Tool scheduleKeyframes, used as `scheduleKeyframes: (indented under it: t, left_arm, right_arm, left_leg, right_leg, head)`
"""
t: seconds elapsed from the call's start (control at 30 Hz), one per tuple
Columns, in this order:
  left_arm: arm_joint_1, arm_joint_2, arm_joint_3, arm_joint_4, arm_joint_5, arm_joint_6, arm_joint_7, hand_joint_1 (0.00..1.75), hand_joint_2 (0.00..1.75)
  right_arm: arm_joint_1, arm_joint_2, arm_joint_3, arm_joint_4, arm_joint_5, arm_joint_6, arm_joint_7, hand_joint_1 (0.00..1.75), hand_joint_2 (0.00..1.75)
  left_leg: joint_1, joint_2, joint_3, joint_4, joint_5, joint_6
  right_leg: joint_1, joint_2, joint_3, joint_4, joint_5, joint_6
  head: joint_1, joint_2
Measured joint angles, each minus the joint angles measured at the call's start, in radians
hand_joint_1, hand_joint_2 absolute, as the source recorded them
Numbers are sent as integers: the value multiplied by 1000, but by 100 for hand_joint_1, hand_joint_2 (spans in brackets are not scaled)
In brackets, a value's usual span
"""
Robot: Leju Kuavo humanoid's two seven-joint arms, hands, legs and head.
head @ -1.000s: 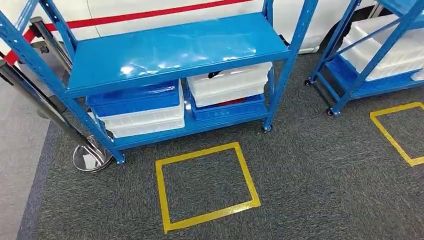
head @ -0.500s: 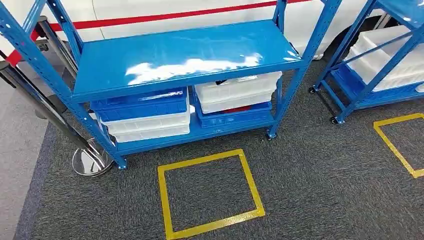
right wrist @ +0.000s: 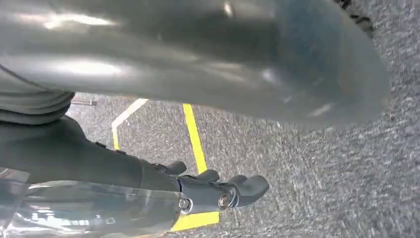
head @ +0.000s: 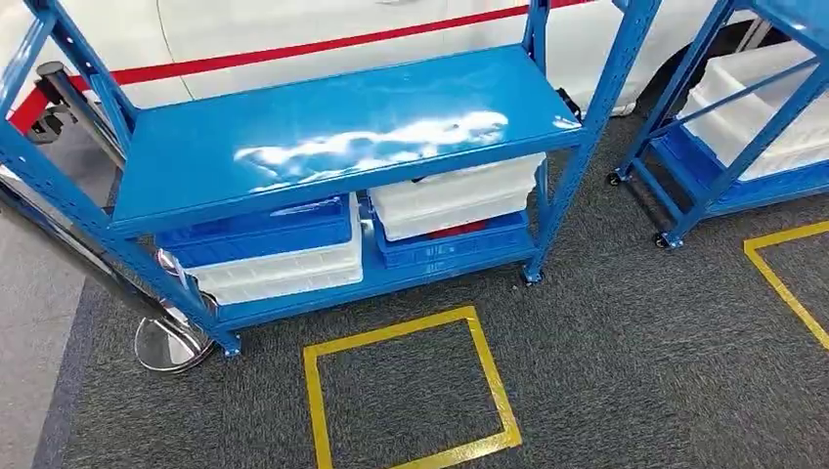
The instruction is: Take the parts from the cabinet and place them on the table.
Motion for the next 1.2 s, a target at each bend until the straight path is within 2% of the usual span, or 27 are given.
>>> scheduleKeyframes:
  t: [0.03, 0.07, 0.1, 0.13, 0.2, 0.27, 0.3, 0.33, 0.43, 0.47, 0.5, 0.53, 0.6, 0.63, 0.67, 0.73, 0.8, 0.83, 0.9, 0.93, 0.97, 1.0, 1.03, 1.1, 1.13, 1.17, 1.2]
  left_arm:
    - [2, 0, 0, 0, 0, 0, 0, 0, 0]
    - [4, 0, 0, 0, 0, 0, 0, 0, 0]
    - [8, 2, 0, 2, 0, 0, 1, 0, 0]
    - [8, 3, -1, 3, 0, 1, 4, 0, 0]
    - [7, 4, -1, 4, 0, 2, 6, 0, 0]
    - [5, 3, -1, 4, 0, 2, 6, 0, 0]
    - [4, 2, -1, 4, 0, 2, 6, 0, 0]
    - [2, 3, -2, 4, 0, 2, 7, 0, 0]
    - [3, 3, -2, 5, 0, 2, 7, 0, 0]
    - [5, 3, -2, 5, 0, 2, 8, 0, 0]
    - [8, 3, -2, 5, 0, 2, 8, 0, 0]
    - [8, 3, -2, 5, 0, 2, 9, 0, 0]
    - [9, 1, -2, 5, 0, 2, 10, 0, 0]
    - [5, 2, -3, 6, 0, 3, 10, 0, 0]
    - [2, 1, -4, 6, 0, 3, 12, 0, 0]
    - [2, 2, -8, 6, 0, 3, 12, 0, 0]
    - [1, 3, -8, 6, 0, 3, 12, 0, 0]
    - [0, 3, -9, 6, 0, 3, 12, 0, 0]
    - [0, 3, -10, 6, 0, 3, 12, 0, 0]
    - [1, 3, -11, 6, 0, 3, 12, 0, 0]
    - [2, 3, -12, 6, 0, 3, 12, 0, 0]
    - [4, 3, -15, 6, 0, 3, 12, 0, 0]
    - [5, 3, -16, 7, 0, 5, 14, 0, 0]
    - [6, 3, -18, 7, 0, 12, 16, 0, 0]
    - [8, 9, -19, 10, 0, 18, 17, 0, 0]
    - [7, 7, -20, 10, 0, 24, 17, 0, 0]
    - [5, 6, -21, 10, 0, 27, 18, 0, 0]
  right_arm:
    - [0, 0, 0, 0, 0, 0, 0, 0, 0]
    - [0, 0, 0, 0, 0, 1, 0, 0, 0]
    - [4, 4, 0, 1, 3, 1, 0, 0, 0]
    - [2, 4, 0, 1, 3, 2, -2, 0, 0]
    - [-2, 5, 0, 1, 7, 3, -3, 0, 0]
    - [-6, 5, 0, 0, 10, 4, -3, 0, 0]
    - [-6, 5, 0, 1, 11, 5, -4, 0, 0]
    - [-8, 5, 0, 1, 12, 5, -4, 0, 0]
    - [-6, 6, 0, 1, 13, 5, -6, 0, 0]
    - [-4, 6, 0, 1, 14, 5, -6, 0, 0]
    - [-3, 5, 0, 1, 14, 5, -6, 0, 0]
    - [-2, 5, 0, 1, 15, 5, -6, 0, 0]
    - [3, 5, 0, 1, 18, 5, -6, 0, 0]
    - [1, 5, -2, 1, 18, 8, -6, 0, 0]
    - [-2, 5, -2, 1, 20, 8, -8, 0, 0]
    - [-1, 6, -3, 1, 21, 8, -9, 0, 0]
    - [1, 6, -5, 1, 20, 8, -9, 0, 0]
    - [1, 6, -6, 1, 20, 8, -9, 0, 0]
    - [-1, 6, -7, 1, 21, 10, -10, 0, 0]
    - [-1, 6, -7, 1, 20, 11, -10, 0, 0]
    - [-1, 6, -7, 1, 20, 11, -10, 0, 0]
    - [0, 6, -8, 1, 21, 11, -10, 0, 0]
    - [0, 6, -9, 1, 21, 11, -10, 0, 0]
    - [1, 7, -9, 1, 21, 11, -10, 0, 0]
    - [-1, 11, -11, 2, 22, 13, -10, 0, 0]
    - [-5, 11, -13, 2, 27, 13, -10, 0, 0]
    - [-5, 11, -13, 2, 37, 13, -9, 0, 0]
  left_leg:
    - [-1, 0, 15, -76, 59, 7]
    - [-4, 0, 30, -158, 139, 18]
    - [-9, 0, 29, -201, 210, 28]
    - [-13, 1, 32, -203, 180, 32]
    - [-17, -1, 44, -217, 188, 46]
    - [-5, -2, 83, -244, 190, 57]
    - [-5, -2, 98, -255, 188, 62]
    - [-5, -1, 104, -260, 184, 67]
    - [-5, -2, 126, -260, 161, 69]
    - [-4, -4, 139, -260, 150, 67]
    - [-3, -5, 154, -260, 139, 63]
    - [-1, -6, 171, -260, 128, 60]
    - [-1, -5, 193, -260, 102, 49]
    - [-5, -5, 206, -251, 91, 41]
    - [-5, -4, 197, -257, 85, 35]
    - [-6, -3, 214, -258, 88, 25]
    - [-3, -2, 195, -209, 90, 18]
    - [-3, 0, 158, -143, 84, 12]
    - [1, 0, 57, 8, 20, 3]
    - [1, 0, 17, 56, -19, 2]
    - [1, 0, -6, 67, -34, 3]
    - [1, 0, -11, 41, -18, 6]
    - [0, -1, 1, -20, 29, 12]
    - [-9, 0, 42, -181, 175, 34]
    - [-15, 0, 39, -209, 208, 44]
    - [-17, 3, 38, -215, 176, 44]
    - [-19, 3, 42, -216, 195, 47]
  right_leg:
    - [1, 1, 17, -1, -12, 1]
    - [2, 0, 31, -2, -23, 3]
    - [2, 0, 42, 1, -32, 6]
    - [3, 7, 43, -4, -39, 14]
    - [2, 6, 59, 2, -39, 29]
    - [2, 5, 56, 23, -28, 43]
    - [1, 3, 31, 74, -24, 46]
    - [1, 3, -14, 141, -42, 49]
    - [-5, 1, -136, 283, -138, 63]
    - [-5, 1, -152, 275, -131, 66]
    - [-6, 1, -150, 238, -106, 65]
    - [-8, 1, -136, 175, -59, 67]
    - [-11, -2, -105, 26, 83, 61]
    - [-4, -5, -112, 24, 66, 54]
    - [-1, -4, -109, 26, 70, 39]
    - [-1, -2, -105, 19, 70, 26]
    - [-7, -4, -82, 10, 64, 14]
    - [-7, -5, -73, 6, 59, 7]
    - [-6, -5, -60, 2, 47, 3]
    - [-5, -4, -51, 2, 38, 2]
    - [-3, -3, -40, 2, 31, 1]
    - [-2, -1, -27, 2, 24, 1]
    - [1, 1, -13, 2, 16, 2]
    - [4, 0, 7, -1, 0, 3]
    - [5, 0, 15, 4, -5, 5]
    - [6, 2, 11, 2, -8, 11]
    - [6, 1, 11, -1, -13, 18]
  head:
    - [0, 0]
    - [0, 0]
    - [3, 0]
    - [5, 0]
    - [4, 0]
    - [4, 0]
    - [9, 0]
    - [10, 0]
    - [11, 0]
    - [11, 0]
    - [11, 0]
    - [11, 0]
    - [13, 0]
    - [11, 0]
    - [11, 0]
    - [11, 0]
    - [11, 0]
    - [6, 0]
    - [7, 0]
    - [7, 0]
    - [8, 0]
    - [7, 0]
    - [8, 0]
    - [8, 0]
    - [11, 0]
    - [12, 0]
    - [11, 0]
